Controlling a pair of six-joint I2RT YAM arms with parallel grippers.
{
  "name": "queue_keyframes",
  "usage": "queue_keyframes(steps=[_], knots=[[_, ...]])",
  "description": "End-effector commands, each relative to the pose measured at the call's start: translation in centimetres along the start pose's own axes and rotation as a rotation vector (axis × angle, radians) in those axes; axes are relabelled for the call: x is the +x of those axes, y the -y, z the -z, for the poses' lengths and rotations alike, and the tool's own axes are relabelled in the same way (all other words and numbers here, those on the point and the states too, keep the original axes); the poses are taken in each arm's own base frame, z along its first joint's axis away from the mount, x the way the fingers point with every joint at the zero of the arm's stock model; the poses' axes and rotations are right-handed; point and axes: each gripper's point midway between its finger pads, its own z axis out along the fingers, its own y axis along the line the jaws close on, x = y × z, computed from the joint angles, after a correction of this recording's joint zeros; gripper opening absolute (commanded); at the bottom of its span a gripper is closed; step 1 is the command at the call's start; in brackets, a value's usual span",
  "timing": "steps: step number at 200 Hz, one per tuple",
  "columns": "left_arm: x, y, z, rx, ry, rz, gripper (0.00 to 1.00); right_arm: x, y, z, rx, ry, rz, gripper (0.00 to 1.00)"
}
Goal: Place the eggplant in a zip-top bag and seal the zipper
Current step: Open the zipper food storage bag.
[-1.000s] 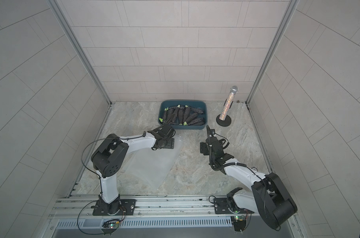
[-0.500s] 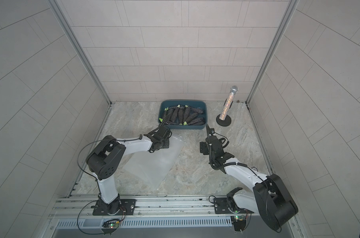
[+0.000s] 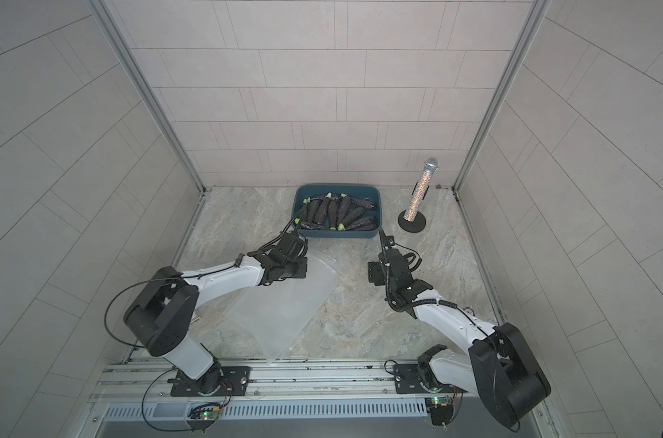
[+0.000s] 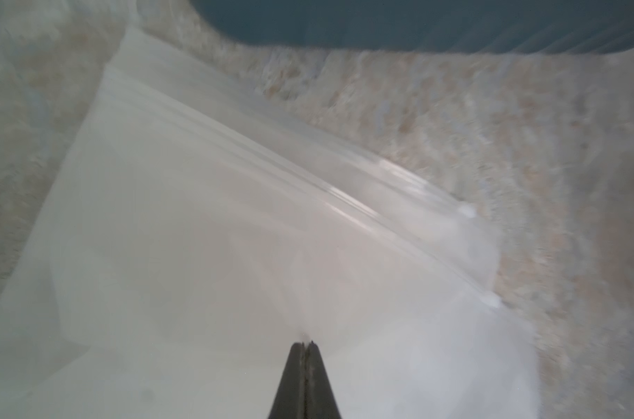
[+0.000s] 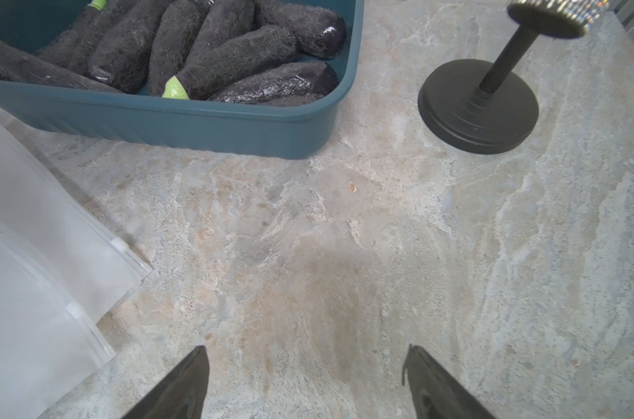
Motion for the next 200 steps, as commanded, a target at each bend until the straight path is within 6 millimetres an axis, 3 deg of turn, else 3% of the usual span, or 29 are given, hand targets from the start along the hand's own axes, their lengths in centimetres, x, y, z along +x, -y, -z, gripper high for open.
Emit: queue_keyframes(steps=[1, 32, 44, 49, 82, 125, 153, 200], knots=[[-0.5, 1.1, 1.4, 0.062, 0.038, -0.090, 0.00, -1.6, -0.6, 1.0, -0.030, 0.022, 0.008, 0.82], [-1.7, 3.7, 3.7, 0.217, 0.110, -0.164, 0.00, -3.3, -1.6, 2.2, -0.108, 0.038, -0.018, 0.77], [-2.4, 5.6, 5.5, 0.338, 0.180, -0.216, 0.00, -3.5, -1.5, 2.7, -0.137, 0.036, -0.048, 0.75], [-2.8, 6.4, 6.4, 0.391, 0.214, -0.239, 0.00, -5.0, -1.5, 3.4, -0.158, 0.064, -0.073, 0.74], [-4.7, 10.3, 11.3, 0.612, 0.394, -0.427, 0.00, -7.9, -1.6, 5.6, -0.302, 0.094, -0.149, 0.63], [-4.0, 13.2, 11.7, 0.756, 0.341, -0.589, 0.00, -10.0, -5.4, 8.1, -0.533, 0.113, -0.117, 0.60], [-4.4, 14.1, 12.7, 0.827, 0.439, -0.619, 0.00, -9.5, -7.3, 8.5, -0.650, 0.081, -0.115, 0.60], [-4.0, 14.3, 12.6, 0.845, 0.438, -0.650, 0.00, -9.2, -8.9, 9.0, -0.731, 0.075, -0.122, 0.63]])
